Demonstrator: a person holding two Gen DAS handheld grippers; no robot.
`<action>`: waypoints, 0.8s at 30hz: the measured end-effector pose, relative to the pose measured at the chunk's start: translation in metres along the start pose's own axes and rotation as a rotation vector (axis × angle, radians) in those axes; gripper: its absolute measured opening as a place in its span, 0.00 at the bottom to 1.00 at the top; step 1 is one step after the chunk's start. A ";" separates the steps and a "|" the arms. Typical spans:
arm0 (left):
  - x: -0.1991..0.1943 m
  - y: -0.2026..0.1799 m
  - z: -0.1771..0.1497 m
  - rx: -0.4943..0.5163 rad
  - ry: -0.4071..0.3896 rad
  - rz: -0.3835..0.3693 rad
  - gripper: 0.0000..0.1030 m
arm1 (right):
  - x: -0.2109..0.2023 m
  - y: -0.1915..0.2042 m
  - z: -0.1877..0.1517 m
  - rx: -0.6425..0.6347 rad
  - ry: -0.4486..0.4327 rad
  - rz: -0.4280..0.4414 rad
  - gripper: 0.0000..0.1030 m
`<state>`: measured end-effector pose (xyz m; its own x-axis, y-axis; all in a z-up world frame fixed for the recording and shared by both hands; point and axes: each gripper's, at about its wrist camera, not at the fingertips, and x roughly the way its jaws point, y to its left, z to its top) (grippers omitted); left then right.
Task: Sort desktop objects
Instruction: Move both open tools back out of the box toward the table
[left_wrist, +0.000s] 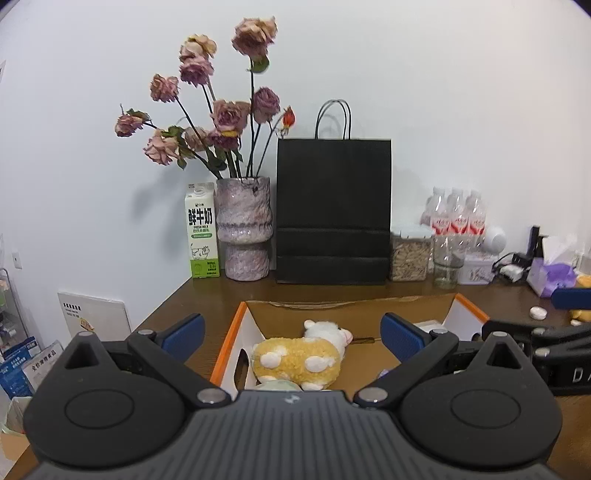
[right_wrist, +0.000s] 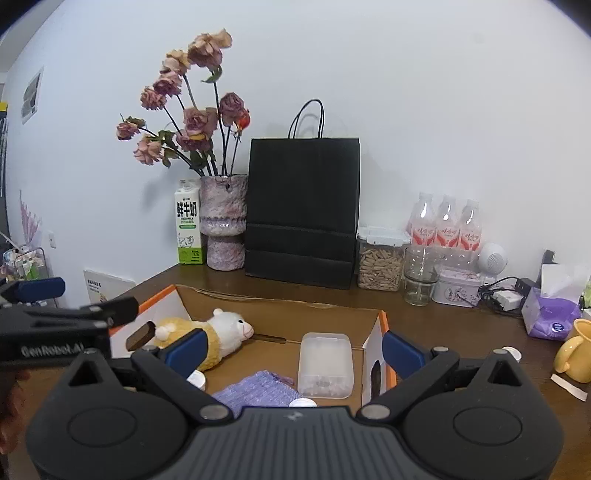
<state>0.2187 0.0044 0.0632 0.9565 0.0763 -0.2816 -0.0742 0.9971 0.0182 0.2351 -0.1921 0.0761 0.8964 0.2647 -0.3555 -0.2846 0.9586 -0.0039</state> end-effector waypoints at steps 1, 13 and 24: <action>-0.005 0.002 0.001 -0.005 -0.003 -0.002 1.00 | -0.005 0.001 0.000 -0.001 -0.003 0.000 0.98; -0.055 0.025 -0.008 -0.011 0.000 0.015 1.00 | -0.054 0.006 -0.024 0.006 0.011 0.000 1.00; -0.081 0.051 -0.051 -0.040 0.078 0.026 1.00 | -0.080 0.004 -0.066 0.012 0.081 -0.010 1.00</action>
<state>0.1232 0.0490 0.0379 0.9295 0.1002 -0.3550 -0.1113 0.9937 -0.0110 0.1399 -0.2161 0.0427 0.8687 0.2466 -0.4296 -0.2715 0.9624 0.0035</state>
